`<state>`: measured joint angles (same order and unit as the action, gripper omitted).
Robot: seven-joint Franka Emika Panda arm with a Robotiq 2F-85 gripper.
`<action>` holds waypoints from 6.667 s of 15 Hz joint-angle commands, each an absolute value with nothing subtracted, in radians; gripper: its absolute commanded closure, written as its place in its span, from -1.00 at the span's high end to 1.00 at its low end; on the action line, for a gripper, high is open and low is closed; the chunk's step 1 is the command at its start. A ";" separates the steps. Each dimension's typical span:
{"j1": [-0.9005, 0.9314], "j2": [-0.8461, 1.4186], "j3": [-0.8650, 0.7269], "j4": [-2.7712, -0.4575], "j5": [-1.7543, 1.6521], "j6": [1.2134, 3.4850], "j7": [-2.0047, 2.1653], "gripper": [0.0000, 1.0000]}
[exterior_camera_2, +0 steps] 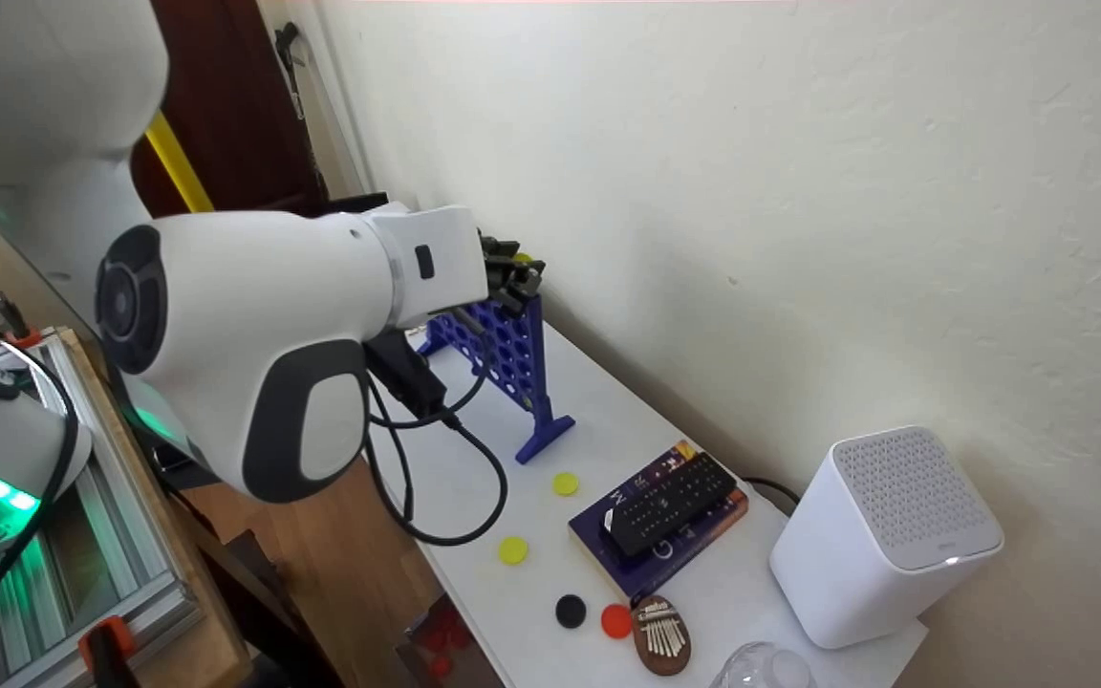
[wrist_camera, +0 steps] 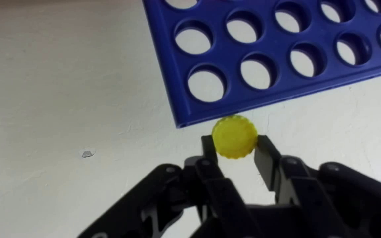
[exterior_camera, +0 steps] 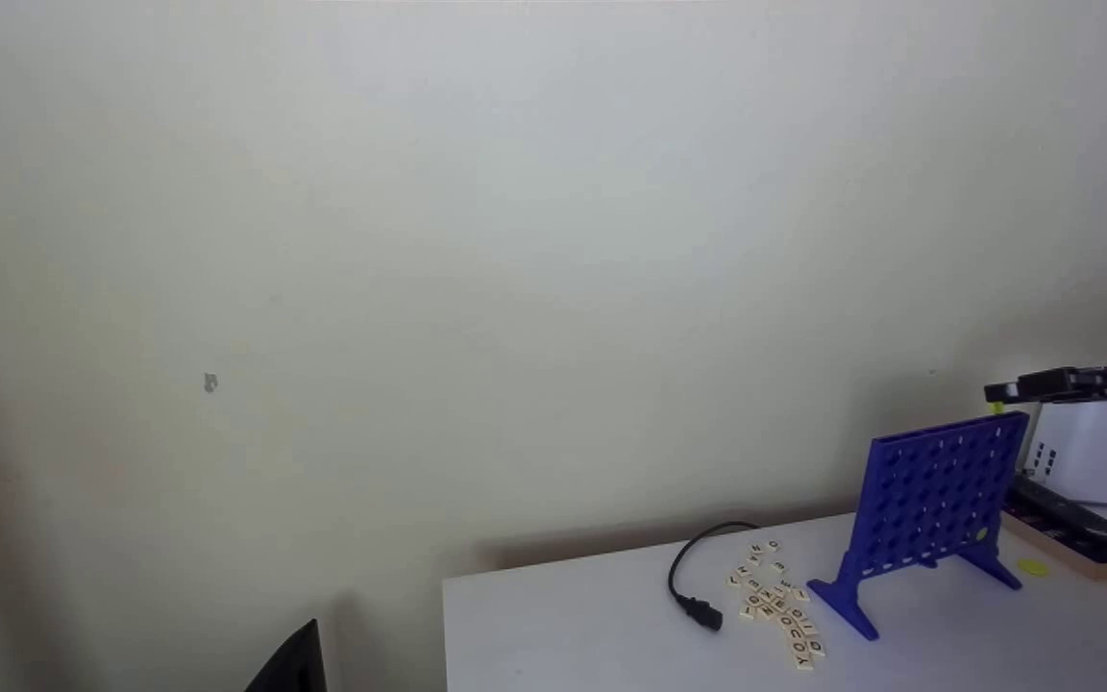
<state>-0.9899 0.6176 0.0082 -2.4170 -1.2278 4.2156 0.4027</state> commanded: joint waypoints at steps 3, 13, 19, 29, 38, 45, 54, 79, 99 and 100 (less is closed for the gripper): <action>-1.030 0.619 0.036 -2.444 -1.203 4.235 0.381 -0.80; -1.124 0.612 0.105 -2.466 -1.213 4.236 0.369 -0.80; -1.067 0.608 0.055 -2.480 -1.203 4.242 0.366 -0.80; -1.052 0.608 0.037 -2.474 -1.192 4.240 0.372 -0.80; -1.087 0.619 0.069 -2.469 -1.185 4.236 0.351 -0.80; -1.038 0.623 0.033 -2.461 -1.145 4.218 0.342 -0.80; -0.966 0.612 -0.032 -2.471 -1.122 4.217 0.296 -0.80; -0.746 0.555 -0.194 -2.559 -0.957 4.197 0.194 -0.80; -0.715 0.537 -0.224 -2.594 -0.959 4.197 0.168 0.59; -0.714 0.536 -0.225 -2.596 -0.959 4.200 0.163 0.76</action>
<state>-0.7301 0.5411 -0.2061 -2.5528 -0.9817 4.2066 0.2019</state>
